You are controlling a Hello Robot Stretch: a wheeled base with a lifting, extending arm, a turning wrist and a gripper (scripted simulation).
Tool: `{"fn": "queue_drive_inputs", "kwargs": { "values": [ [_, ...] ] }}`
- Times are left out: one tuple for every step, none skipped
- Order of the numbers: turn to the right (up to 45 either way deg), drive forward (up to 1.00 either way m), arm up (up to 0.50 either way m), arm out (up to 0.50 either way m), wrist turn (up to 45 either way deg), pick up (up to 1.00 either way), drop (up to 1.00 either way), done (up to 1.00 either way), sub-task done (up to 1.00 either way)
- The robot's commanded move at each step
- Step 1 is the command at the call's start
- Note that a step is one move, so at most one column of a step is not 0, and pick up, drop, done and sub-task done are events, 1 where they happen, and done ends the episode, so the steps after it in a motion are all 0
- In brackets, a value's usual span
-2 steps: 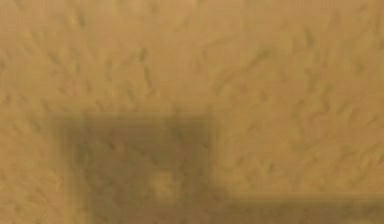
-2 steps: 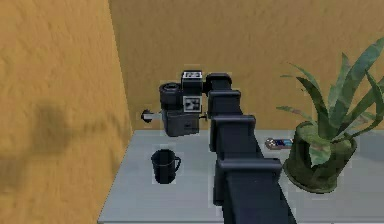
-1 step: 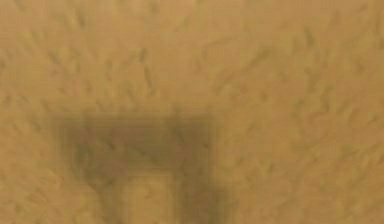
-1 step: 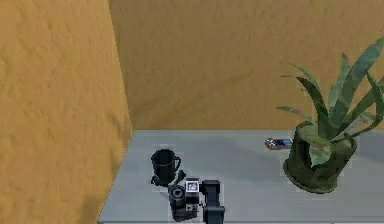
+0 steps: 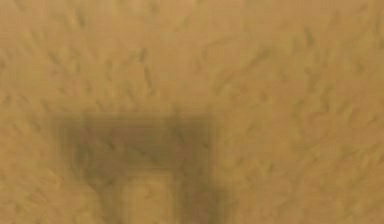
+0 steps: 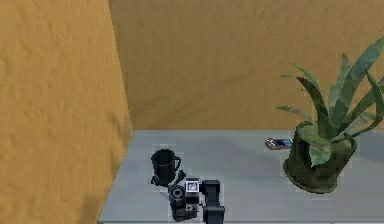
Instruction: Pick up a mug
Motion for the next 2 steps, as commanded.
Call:
{"fn": "queue_drive_inputs", "kwargs": {
  "values": [
    [0.0,0.0,0.1,0.0,0.0,0.0,0.0,0.0,0.0],
    [0.0,0.0,0.0,0.0,0.0,0.0,0.0,1.0,0.0]
  ]
}}
